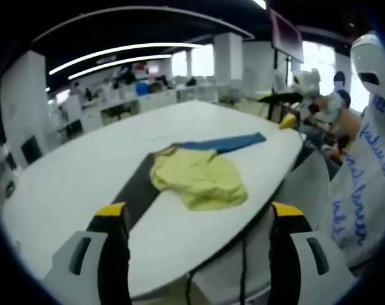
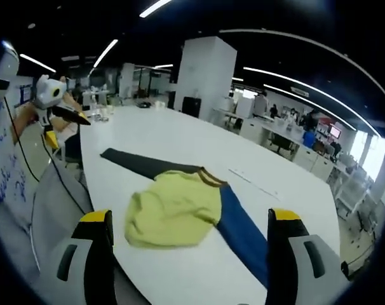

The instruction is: Fold the garment on the visible template until the final outline fits inside the template.

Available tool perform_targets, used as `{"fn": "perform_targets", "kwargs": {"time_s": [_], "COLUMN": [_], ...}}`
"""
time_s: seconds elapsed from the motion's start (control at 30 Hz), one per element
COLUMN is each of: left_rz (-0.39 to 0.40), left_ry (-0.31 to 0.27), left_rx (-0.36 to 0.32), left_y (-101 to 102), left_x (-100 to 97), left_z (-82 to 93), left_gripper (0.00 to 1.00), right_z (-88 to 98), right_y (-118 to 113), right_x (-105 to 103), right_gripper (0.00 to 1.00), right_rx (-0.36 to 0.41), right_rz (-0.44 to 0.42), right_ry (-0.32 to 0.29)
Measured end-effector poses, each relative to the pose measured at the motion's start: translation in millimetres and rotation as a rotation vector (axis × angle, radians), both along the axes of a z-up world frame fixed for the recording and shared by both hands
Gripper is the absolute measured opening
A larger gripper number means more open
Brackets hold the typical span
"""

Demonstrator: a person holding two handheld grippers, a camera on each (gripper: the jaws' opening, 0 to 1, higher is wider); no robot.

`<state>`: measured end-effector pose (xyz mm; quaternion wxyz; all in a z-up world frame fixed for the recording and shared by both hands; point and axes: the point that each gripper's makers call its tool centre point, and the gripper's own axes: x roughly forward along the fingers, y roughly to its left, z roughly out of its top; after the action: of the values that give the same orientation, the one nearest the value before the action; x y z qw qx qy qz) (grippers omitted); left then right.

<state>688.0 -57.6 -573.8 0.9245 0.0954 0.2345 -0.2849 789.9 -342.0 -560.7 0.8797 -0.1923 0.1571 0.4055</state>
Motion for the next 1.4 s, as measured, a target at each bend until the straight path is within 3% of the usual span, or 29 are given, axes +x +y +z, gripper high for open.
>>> {"fn": "perform_targets", "kwargs": {"time_s": [0.37,0.67,0.83,1.27,1.4], "left_rz": [-0.030,-0.047,-0.051,-0.059,-0.065], "left_ry": [-0.004,-0.001,0.006,0.017,0.018], "left_rx": [0.007,0.008,0.010,0.017,0.016], "left_y": [-2,-4,-5,-7,-10], "left_x": [2.2,1.7,0.2,1.5,3.3], "left_z": [1.3,0.1,-2.5,-4.3,-4.4], "left_gripper": [0.87,0.87,0.86,0.87,0.87], "right_z": [2.3,-6.2,-7.1,-18.1,-17.5], "right_y": [6,5,3,4,3], "right_x": [-20,-36,-38,-47,-46], "right_gripper": [1.00,1.00,1.00,1.00,1.00], "right_rx": [-0.010,-0.014,0.006,-0.004,0.045], "right_rz": [0.007,-0.017,-0.059,-0.076,-0.100], "right_ry": [-0.003,0.009,0.009,0.039,0.047]}}
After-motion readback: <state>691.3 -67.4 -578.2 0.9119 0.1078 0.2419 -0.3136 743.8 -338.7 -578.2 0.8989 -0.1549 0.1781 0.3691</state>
